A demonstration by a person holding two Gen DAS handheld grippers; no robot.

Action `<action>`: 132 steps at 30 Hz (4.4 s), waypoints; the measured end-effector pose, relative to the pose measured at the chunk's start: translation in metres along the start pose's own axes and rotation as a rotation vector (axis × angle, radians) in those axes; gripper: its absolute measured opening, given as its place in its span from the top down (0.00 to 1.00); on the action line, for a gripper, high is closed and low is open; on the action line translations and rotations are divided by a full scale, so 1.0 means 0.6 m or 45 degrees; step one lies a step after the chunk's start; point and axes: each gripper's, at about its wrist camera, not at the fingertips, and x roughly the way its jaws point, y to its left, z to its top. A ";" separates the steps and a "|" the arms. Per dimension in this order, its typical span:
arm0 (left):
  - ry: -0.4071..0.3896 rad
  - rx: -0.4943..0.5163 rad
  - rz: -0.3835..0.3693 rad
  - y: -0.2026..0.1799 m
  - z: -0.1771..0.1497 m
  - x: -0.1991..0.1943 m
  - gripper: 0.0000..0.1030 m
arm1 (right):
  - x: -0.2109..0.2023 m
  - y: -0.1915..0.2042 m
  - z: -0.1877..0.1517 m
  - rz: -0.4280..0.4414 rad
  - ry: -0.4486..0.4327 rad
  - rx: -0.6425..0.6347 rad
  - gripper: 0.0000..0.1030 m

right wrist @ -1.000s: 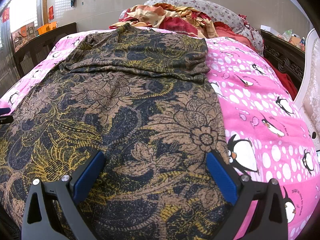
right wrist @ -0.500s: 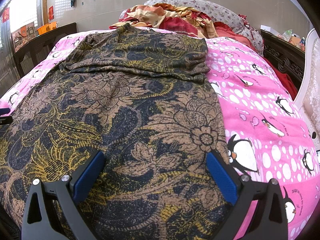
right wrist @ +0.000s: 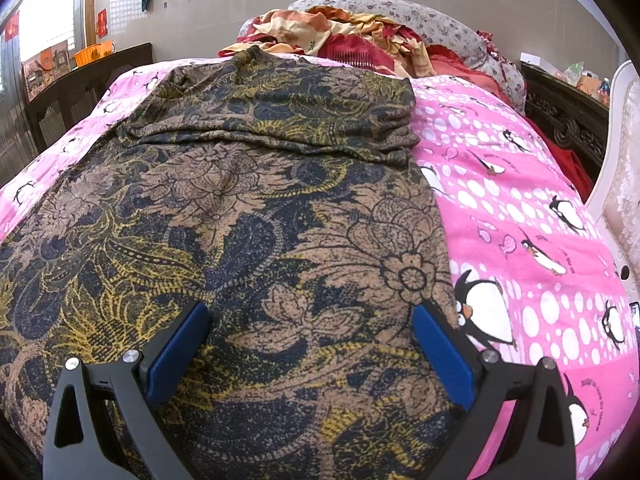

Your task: Fold small clothes

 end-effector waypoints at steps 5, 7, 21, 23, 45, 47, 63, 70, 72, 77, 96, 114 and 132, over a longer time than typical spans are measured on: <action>0.067 -0.065 -0.210 -0.009 -0.006 -0.003 0.23 | -0.001 0.000 0.001 -0.003 0.000 -0.001 0.00; 0.077 -0.066 -0.218 -0.015 -0.012 -0.005 0.23 | -0.001 0.000 0.001 -0.002 -0.001 -0.001 0.00; 0.158 -0.018 -0.039 -0.013 0.003 0.014 0.57 | -0.060 -0.022 0.005 0.014 -0.022 0.058 0.14; 0.150 -0.016 -0.001 -0.009 0.002 0.013 0.66 | -0.114 -0.053 -0.005 0.012 -0.094 0.128 0.14; 0.123 -0.061 0.085 0.013 0.000 0.015 1.00 | -0.100 -0.185 -0.118 0.653 0.032 0.449 0.49; 0.123 -0.067 0.080 0.015 0.000 0.016 1.00 | -0.098 -0.195 -0.126 0.724 0.039 0.517 0.49; 0.054 -0.034 0.131 0.001 0.008 0.001 1.00 | -0.099 -0.168 -0.135 0.814 0.014 0.518 0.96; -0.147 -0.008 0.004 -0.030 0.046 -0.077 1.00 | -0.188 -0.167 -0.107 0.922 -0.225 0.529 0.97; -0.193 0.069 -0.031 -0.056 0.056 -0.107 1.00 | -0.216 -0.158 -0.094 0.959 -0.278 0.494 0.97; -0.263 0.184 -0.124 -0.098 0.054 -0.180 1.00 | -0.288 -0.146 -0.078 1.013 -0.399 0.436 0.97; -0.180 0.053 -0.067 -0.050 0.101 -0.108 1.00 | -0.276 -0.200 -0.067 0.888 -0.427 0.551 0.97; -0.187 -0.075 0.298 0.128 0.415 0.092 1.00 | 0.092 -0.270 0.206 0.470 -0.172 0.775 0.97; -0.284 -0.066 0.503 0.165 0.353 0.189 1.00 | 0.205 -0.268 0.161 0.347 -0.044 0.840 0.91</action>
